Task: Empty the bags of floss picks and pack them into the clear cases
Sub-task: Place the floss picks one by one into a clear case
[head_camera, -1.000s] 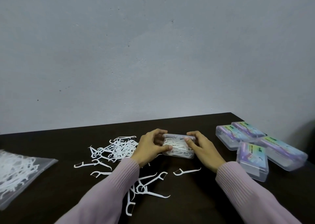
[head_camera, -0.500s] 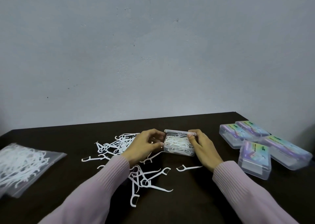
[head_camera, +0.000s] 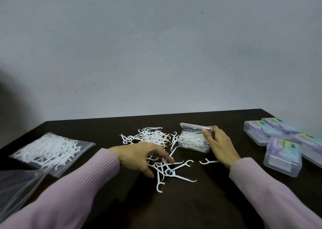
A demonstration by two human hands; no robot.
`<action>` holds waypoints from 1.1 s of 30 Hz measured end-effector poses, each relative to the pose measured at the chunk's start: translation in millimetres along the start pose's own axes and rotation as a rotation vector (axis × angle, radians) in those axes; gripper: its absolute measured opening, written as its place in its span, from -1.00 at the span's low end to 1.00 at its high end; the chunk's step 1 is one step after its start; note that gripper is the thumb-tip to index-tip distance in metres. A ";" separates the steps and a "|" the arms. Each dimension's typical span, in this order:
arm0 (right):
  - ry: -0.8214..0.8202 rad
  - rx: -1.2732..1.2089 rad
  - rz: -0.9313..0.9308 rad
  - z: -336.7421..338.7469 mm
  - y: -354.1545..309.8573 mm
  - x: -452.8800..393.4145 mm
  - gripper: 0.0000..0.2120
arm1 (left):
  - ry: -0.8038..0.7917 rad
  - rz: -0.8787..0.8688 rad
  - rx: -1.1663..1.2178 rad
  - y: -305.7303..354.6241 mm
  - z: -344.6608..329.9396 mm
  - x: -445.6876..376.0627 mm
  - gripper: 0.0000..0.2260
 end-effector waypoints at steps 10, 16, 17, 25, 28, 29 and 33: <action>0.050 -0.048 -0.016 4.5 4.0 -2.8 -0.69 | 0.150 -0.114 0.028 4.4 -5.9 -14.4 -0.64; 0.071 -0.047 0.005 4.4 5.4 -3.8 -0.76 | 0.217 -0.111 0.016 0.8 -10.2 -22.9 -0.78; 0.071 -0.048 0.006 4.4 6.0 -4.2 -0.75 | 0.211 -0.107 0.000 0.9 -10.2 -24.7 -0.82; 0.099 -0.047 0.001 6.1 9.5 -6.6 -0.65 | 0.115 -0.037 -0.063 4.0 -5.3 -33.6 -0.91; 0.099 -0.048 0.002 6.4 11.0 -7.3 -0.66 | 0.094 -0.006 -0.219 3.8 -5.8 -35.7 -0.87; 0.098 -0.047 0.004 6.5 11.4 -7.6 -0.65 | 0.096 0.000 -0.290 3.3 -6.1 -36.3 -0.86; 0.100 -0.043 0.003 6.3 11.8 -9.8 -0.64 | 0.134 -0.042 -0.361 5.1 -8.1 -37.6 -0.87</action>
Point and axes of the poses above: each hand's wrist, its own x-axis away from the middle knuckle, its own z-axis out of the back of the hand, y = z × x, the point moved 1 cm from there along -x, towards the middle knuckle, and after that the axes turned 14 degrees about x, right-handed, at the moved point
